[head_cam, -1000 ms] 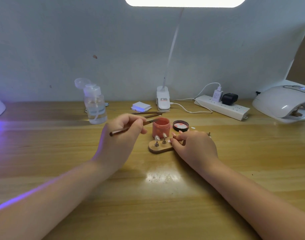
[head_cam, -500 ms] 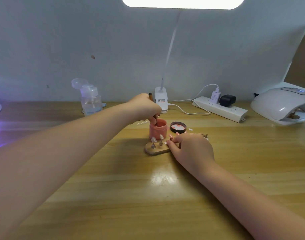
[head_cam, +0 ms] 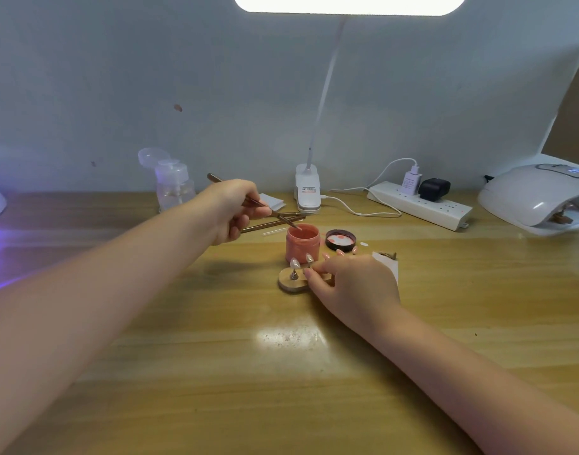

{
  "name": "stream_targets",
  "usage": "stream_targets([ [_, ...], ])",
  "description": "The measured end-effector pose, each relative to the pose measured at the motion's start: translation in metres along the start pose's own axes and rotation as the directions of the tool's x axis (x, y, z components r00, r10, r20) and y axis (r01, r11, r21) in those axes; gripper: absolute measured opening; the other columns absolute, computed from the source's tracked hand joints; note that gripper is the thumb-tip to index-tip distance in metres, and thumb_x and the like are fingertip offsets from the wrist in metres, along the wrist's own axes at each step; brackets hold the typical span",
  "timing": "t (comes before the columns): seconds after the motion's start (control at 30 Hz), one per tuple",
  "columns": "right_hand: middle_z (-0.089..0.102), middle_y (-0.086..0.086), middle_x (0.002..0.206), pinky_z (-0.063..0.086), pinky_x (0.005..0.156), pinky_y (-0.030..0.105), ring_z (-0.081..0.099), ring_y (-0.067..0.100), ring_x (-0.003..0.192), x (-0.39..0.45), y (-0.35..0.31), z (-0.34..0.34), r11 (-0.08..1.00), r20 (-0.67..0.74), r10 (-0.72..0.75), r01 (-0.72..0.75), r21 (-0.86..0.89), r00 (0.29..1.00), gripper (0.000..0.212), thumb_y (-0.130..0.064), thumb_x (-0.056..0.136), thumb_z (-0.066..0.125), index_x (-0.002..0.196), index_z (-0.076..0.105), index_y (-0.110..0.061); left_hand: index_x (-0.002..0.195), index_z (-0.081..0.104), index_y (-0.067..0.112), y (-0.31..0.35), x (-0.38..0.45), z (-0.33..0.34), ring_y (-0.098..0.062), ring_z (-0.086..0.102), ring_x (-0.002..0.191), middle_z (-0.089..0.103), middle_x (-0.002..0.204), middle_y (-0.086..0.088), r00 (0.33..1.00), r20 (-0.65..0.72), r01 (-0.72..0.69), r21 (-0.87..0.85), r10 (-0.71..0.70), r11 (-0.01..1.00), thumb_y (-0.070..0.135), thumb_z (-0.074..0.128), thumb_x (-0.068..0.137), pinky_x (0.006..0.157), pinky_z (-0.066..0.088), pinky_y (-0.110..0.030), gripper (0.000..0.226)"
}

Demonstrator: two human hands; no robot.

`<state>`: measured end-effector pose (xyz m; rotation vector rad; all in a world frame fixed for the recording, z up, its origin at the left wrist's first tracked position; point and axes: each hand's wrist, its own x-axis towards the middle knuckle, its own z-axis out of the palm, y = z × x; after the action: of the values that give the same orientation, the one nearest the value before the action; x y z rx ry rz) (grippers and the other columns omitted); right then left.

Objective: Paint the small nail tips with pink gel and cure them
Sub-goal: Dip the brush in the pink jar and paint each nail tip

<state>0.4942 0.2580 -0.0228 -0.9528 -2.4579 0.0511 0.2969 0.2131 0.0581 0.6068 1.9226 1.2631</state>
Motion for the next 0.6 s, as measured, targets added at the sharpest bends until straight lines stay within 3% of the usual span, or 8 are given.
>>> stream_targets([
  [0.37,0.071,-0.002,0.087,0.050,0.063,0.032,0.063,0.022,0.087,0.003,0.000,0.003,1.000,0.010,-0.024,0.023,0.016,1.000,0.033,-0.047,0.096,0.046,0.105,0.072,-0.029,0.077,0.059,0.017,-0.016,0.002,-0.018,-0.005,0.037,0.034,0.065,0.055,0.007,0.997,0.053,0.063,-0.157,-0.055,0.986,0.017,0.044,0.086,0.048,0.024,-0.019,0.018],
  [0.6,0.071,0.000,0.088,0.049,0.066,0.033,0.063,0.023,0.086,0.005,0.001,0.004,0.999,0.032,-0.029,0.027,0.041,0.999,0.032,-0.044,0.096,0.047,0.105,0.072,-0.028,0.076,0.061,0.014,-0.031,0.002,-0.019,-0.005,0.038,0.034,0.065,0.056,0.007,0.991,0.114,0.104,-0.354,-0.068,0.929,0.017,0.044,0.086,0.049,0.024,-0.021,0.019],
])
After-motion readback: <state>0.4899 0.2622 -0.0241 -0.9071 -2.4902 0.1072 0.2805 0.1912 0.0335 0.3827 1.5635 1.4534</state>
